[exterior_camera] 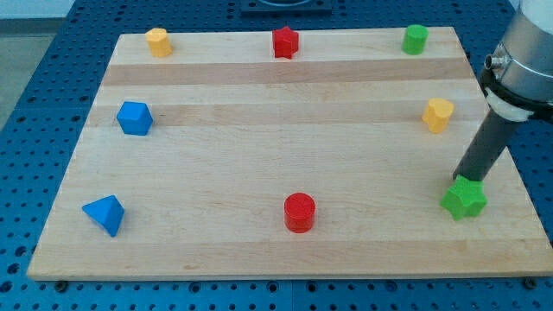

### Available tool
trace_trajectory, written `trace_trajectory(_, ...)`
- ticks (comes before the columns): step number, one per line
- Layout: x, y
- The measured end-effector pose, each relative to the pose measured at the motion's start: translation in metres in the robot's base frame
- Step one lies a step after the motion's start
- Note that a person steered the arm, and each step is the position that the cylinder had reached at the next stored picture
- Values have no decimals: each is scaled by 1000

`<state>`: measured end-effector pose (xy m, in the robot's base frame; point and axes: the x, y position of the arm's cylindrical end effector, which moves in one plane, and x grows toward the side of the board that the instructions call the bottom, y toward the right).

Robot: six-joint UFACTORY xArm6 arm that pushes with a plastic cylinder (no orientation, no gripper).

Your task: Drag the green star towards bottom right

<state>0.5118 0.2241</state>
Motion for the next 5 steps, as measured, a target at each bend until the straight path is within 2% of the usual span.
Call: trace_trajectory(5,17,0)
